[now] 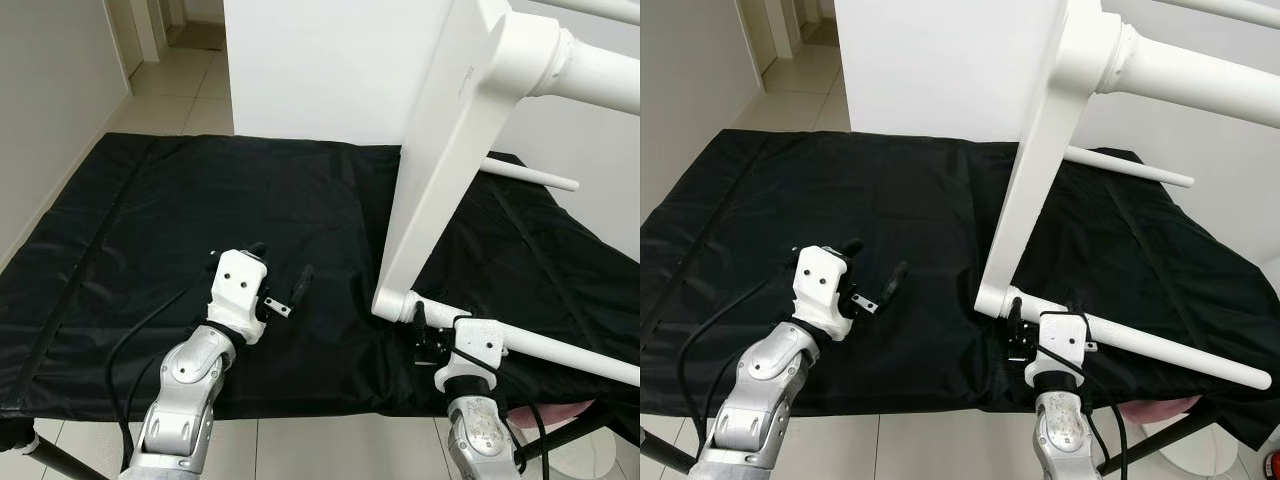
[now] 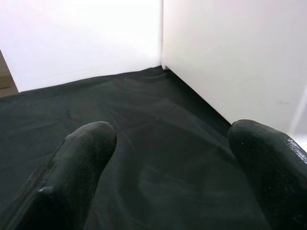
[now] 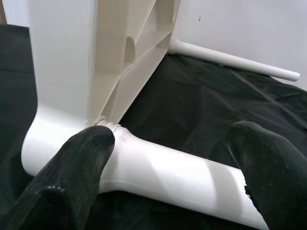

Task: Building children table

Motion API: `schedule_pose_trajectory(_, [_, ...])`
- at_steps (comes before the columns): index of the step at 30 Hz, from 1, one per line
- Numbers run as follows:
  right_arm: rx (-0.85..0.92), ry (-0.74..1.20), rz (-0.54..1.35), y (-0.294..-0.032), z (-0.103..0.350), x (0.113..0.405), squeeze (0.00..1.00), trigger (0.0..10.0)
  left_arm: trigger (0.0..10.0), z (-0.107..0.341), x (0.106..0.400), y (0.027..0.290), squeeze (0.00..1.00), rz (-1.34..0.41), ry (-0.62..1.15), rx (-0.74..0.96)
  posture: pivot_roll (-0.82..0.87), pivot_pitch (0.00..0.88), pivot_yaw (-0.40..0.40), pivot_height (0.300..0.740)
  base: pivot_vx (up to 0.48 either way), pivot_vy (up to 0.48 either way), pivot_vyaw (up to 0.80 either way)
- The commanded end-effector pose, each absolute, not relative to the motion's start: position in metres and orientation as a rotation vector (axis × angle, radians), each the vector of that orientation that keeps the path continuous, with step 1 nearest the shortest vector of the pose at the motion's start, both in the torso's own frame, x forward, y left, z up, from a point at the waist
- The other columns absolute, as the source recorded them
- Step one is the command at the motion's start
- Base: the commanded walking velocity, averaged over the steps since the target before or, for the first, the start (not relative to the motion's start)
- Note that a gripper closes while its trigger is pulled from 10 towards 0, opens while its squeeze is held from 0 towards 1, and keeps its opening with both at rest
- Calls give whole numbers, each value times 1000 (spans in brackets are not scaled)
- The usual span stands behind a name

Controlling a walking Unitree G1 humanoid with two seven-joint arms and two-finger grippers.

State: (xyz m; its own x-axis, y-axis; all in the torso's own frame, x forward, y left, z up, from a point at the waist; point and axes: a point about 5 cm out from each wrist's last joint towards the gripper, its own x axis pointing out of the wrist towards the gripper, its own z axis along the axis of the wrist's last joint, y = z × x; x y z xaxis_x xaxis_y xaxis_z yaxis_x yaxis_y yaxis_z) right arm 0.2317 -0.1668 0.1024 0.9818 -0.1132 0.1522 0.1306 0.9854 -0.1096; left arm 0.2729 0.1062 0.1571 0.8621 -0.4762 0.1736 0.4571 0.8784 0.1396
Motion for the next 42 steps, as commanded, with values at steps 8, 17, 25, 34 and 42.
schedule_pose_trajectory(8, [-148,-183,-63,-162,107,237,976,10000,10000,158,274,115,1000,-398,-195,60,-6,0,-56,740,0,0,0])
schedule_pose_trajectory(17, [-174,-178,-51,-163,104,239,0,10000,10000,152,272,113,0,-429,-170,107,-17,0,-46,740,0,0,0])
schedule_pose_trajectory(25, [-125,-194,55,-154,110,241,0,10000,10000,164,271,110,0,-447,-211,104,-15,0,-53,740,0,0,0])
schedule_pose_trajectory(34, [-133,-179,71,-157,103,241,0,10000,10000,153,267,111,0,-418,-185,87,3,0,-70,740,0,0,0])
schedule_pose_trajectory(42, [-135,-145,64,-153,89,244,0,10000,10000,136,265,117,0,-364,-159,85,16,0,-77,740,0,0,0])
